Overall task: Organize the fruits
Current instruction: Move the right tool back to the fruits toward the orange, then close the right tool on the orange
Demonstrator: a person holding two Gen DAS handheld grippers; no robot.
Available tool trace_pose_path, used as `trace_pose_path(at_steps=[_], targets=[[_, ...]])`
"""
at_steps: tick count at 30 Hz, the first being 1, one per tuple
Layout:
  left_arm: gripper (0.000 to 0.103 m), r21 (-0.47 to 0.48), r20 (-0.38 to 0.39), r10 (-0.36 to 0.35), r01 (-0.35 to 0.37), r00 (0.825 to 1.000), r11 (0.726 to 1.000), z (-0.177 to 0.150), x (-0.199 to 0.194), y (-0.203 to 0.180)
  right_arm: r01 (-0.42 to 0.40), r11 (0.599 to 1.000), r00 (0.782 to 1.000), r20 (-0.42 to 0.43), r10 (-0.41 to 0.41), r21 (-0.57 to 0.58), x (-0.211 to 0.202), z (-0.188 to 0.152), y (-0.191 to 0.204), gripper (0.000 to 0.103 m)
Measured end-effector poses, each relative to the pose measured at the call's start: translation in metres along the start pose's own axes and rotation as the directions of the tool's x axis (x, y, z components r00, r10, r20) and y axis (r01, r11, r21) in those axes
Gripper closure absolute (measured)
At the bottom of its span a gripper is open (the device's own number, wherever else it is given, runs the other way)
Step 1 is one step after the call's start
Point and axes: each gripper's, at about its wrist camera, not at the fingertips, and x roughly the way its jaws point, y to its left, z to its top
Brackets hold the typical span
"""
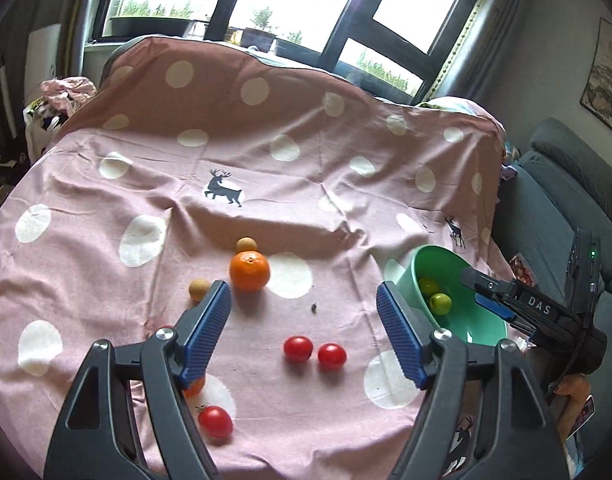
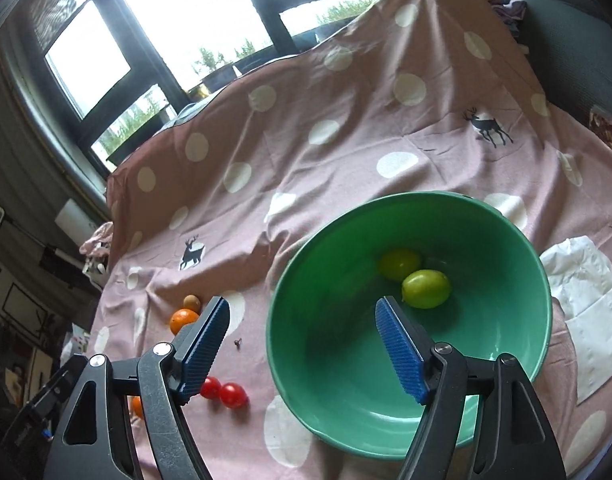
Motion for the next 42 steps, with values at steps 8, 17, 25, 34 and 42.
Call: trace_pose_path(at_steps=[8, 17, 25, 34, 42], targets=[[0.026, -0.105, 0.027, 0.101, -0.098, 0.995, 0.99, 0.003, -0.018, 0.054, -0.071, 0.996, 0.996, -0.066, 0.067, -0.058, 0.02, -0.01, 0.032, 0.022], [0.027, -0.17, -0.044, 0.237, -0.241, 0.97, 0.955, -0.001, -0.02, 0.099, -0.331, 0.94, 0.925, -0.228, 0.305, -0.084, 0.051, -0.039, 0.097, 0.022], [0.028, -0.27, -0.079, 0.224, -0.237, 0.971, 0.933, -0.002, -0.022, 0.12, -0.447, 0.881, 0.838, -0.418, 0.352, -0.156, 0.105, -0.093, 0.16, 0.047], [0.028, -0.266, -0.097, 0.213, -0.231, 0.972, 0.936, -0.002, -0.018, 0.121, -0.449, 0.885, 0.806, -0.484, 0.341, -0.124, 0.127, -0.115, 0.168, 0.058], [0.028, -0.217, -0.142, 0.202, -0.229, 0.969, 0.949, -0.005, -0.002, 0.11, -0.325, 0.938, 0.849, -0.475, 0.233, -0.122, 0.1, -0.096, 0.138, 0.059]])
